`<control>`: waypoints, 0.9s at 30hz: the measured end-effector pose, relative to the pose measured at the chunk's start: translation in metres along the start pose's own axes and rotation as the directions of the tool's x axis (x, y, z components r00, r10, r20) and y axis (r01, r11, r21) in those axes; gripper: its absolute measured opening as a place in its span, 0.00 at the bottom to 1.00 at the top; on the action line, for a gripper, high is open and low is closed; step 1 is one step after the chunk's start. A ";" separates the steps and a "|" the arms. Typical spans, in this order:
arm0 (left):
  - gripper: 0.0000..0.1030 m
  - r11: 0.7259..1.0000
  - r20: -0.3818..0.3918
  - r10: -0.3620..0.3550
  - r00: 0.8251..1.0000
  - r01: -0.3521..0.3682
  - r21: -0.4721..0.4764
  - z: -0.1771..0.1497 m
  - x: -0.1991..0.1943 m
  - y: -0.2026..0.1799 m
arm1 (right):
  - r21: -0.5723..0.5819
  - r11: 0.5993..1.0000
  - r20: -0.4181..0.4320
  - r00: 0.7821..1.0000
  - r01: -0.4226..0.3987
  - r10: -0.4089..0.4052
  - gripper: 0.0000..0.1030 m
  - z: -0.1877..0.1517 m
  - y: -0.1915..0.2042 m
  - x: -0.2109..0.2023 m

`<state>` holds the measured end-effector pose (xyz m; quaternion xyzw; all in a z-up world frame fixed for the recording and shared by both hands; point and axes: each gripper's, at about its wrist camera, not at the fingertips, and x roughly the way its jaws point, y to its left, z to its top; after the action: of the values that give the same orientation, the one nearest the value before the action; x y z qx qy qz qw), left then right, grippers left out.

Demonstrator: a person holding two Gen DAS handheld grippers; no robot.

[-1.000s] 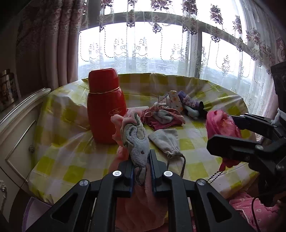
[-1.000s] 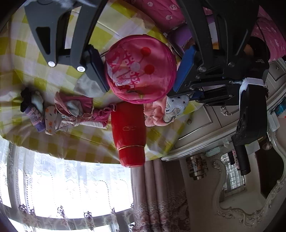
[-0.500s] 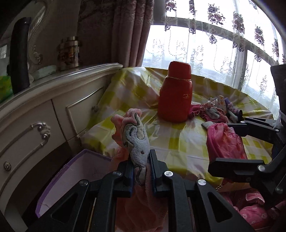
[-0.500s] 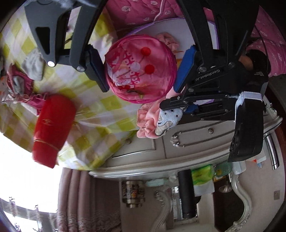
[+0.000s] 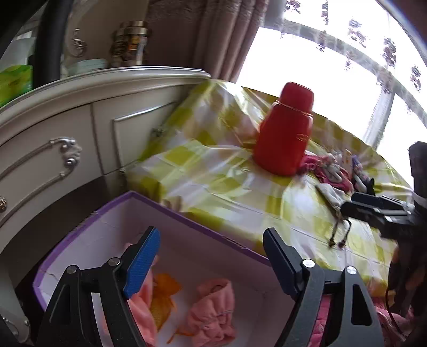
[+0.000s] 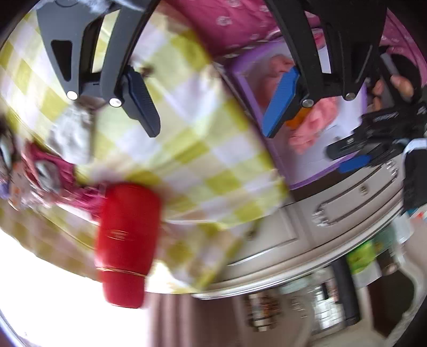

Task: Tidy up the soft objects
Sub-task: 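Open the right gripper over the box while the left releases the bunny fleece into it, then grasp the grey herringbone drawstring bag with the right gripper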

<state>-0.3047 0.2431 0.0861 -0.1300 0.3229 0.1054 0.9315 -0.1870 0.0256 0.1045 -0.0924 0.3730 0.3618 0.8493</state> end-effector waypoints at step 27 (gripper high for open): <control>0.80 0.882 -0.338 -0.260 0.904 0.365 0.299 0.043 0.195 -0.271 | 0.394 0.771 -0.190 0.865 0.500 -0.464 0.20 -0.076 -0.309 -0.019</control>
<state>-0.0539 0.0228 0.0431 -0.0242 0.4433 -0.1279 0.8869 -0.0270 -0.2399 0.0293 -0.0098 0.4417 0.0364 0.8963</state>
